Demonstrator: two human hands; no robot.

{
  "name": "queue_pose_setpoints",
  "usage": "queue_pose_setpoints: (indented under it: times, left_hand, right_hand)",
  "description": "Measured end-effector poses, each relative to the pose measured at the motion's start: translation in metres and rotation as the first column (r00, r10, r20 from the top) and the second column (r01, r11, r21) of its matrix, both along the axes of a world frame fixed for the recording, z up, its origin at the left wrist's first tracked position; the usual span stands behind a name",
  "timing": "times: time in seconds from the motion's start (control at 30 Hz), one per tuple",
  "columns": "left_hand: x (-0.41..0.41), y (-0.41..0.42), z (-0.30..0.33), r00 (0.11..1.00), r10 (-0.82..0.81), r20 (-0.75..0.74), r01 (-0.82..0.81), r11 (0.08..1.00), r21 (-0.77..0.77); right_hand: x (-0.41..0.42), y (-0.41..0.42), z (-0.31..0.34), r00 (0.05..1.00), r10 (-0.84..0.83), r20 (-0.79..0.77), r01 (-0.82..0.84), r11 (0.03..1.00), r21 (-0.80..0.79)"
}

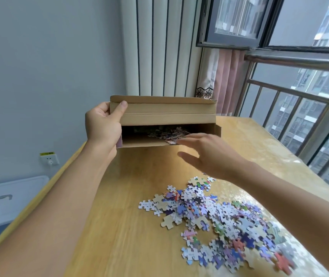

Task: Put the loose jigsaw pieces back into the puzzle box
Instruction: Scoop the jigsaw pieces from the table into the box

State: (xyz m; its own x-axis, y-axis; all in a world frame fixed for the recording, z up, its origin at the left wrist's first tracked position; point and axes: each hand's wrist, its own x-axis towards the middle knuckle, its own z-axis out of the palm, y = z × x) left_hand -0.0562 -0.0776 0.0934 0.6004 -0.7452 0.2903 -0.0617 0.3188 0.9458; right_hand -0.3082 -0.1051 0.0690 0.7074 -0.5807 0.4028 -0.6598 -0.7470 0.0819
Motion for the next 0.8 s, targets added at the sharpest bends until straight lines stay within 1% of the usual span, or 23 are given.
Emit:
queue_pose_setpoints:
  times: [0.13,0.2,0.23,0.27,0.33,0.37,0.4,0.43,0.47,0.5,0.53,0.57,0.6,0.63,0.67,0.7,0.73,0.8]
  left_hand:
    - [-0.006,0.003,-0.004,1.000,0.000,0.008,0.000,1.000,0.002]
    - [-0.010,0.006,-0.008,1.000,-0.001,0.027,0.001,1.000,0.000]
    - [-0.012,0.008,-0.010,0.999,-0.002,0.039,0.002,1.000,0.002]
    - [-0.012,0.009,-0.012,0.999,0.002,0.050,-0.002,1.000,0.002]
    - [-0.011,0.010,-0.015,0.998,0.017,0.052,-0.017,1.000,-0.007]
    - [-0.010,0.010,-0.016,0.999,0.022,0.044,-0.022,1.000,-0.016]
    - [-0.008,0.009,-0.018,0.999,0.026,0.038,-0.025,0.999,-0.027]
    - [-0.008,0.009,-0.020,0.999,0.024,0.037,-0.022,0.999,-0.037]
    - [-0.007,0.009,-0.024,0.999,0.020,0.041,-0.018,0.999,-0.044]
    - [-0.006,0.010,-0.027,0.999,0.017,0.047,-0.015,0.999,-0.049]
    - [-0.007,0.011,-0.032,0.998,0.012,0.055,-0.009,0.999,-0.048]
    - [-0.006,0.012,-0.035,0.998,0.012,0.059,-0.010,0.999,-0.048]
    - [-0.005,0.013,-0.040,0.998,0.016,0.063,-0.013,0.999,-0.052]
    - [-0.005,0.014,-0.044,0.998,0.017,0.063,-0.013,0.998,-0.060]
    - [-0.004,0.014,-0.049,0.998,0.016,0.060,-0.012,0.997,-0.071]
    - [-0.003,0.014,-0.055,0.999,0.012,0.047,-0.007,0.996,-0.087]
    - [-0.001,0.013,-0.061,0.999,0.008,0.031,-0.004,0.994,-0.106]
    - [0.002,0.011,-0.073,1.000,0.007,0.000,-0.007,0.992,-0.123]
  right_hand:
    - [0.011,-0.009,-0.006,0.972,-0.136,-0.193,0.160,0.981,0.112]
    - [0.017,-0.017,0.000,0.964,-0.177,-0.199,0.222,0.947,0.234]
    - [0.019,-0.022,0.003,0.967,-0.185,-0.177,0.228,0.937,0.263]
    - [0.022,-0.024,0.004,0.978,-0.170,-0.122,0.196,0.949,0.247]
    - [0.028,-0.015,0.005,0.998,-0.065,-0.022,0.068,0.981,0.183]
    - [0.031,-0.007,0.006,1.000,-0.010,-0.025,0.015,0.975,0.220]
    - [0.032,-0.001,0.003,0.998,0.027,-0.057,-0.009,0.956,0.294]
    - [0.031,0.004,0.001,0.991,0.022,-0.130,0.026,0.935,0.354]
    - [0.028,0.005,-0.002,0.977,-0.018,-0.210,0.096,0.926,0.365]
    - [0.023,0.006,-0.002,0.966,-0.066,-0.250,0.151,0.928,0.342]
    - [0.014,0.009,-0.002,0.969,-0.093,-0.231,0.166,0.932,0.323]
    - [0.004,0.012,0.000,0.984,-0.083,-0.156,0.128,0.942,0.309]
    - [-0.007,0.017,0.002,0.998,-0.059,-0.027,0.065,0.955,0.290]
    - [-0.020,0.021,0.001,0.992,-0.069,0.110,0.035,0.957,0.289]
    - [-0.033,0.026,-0.002,0.970,-0.111,0.216,0.043,0.954,0.296]
    - [-0.045,0.029,-0.008,0.954,-0.186,0.234,0.104,0.941,0.322]
    - [-0.054,0.028,-0.015,0.949,-0.265,0.169,0.191,0.913,0.360]
    - [-0.066,0.022,-0.035,0.917,-0.382,-0.111,0.387,0.794,0.468]
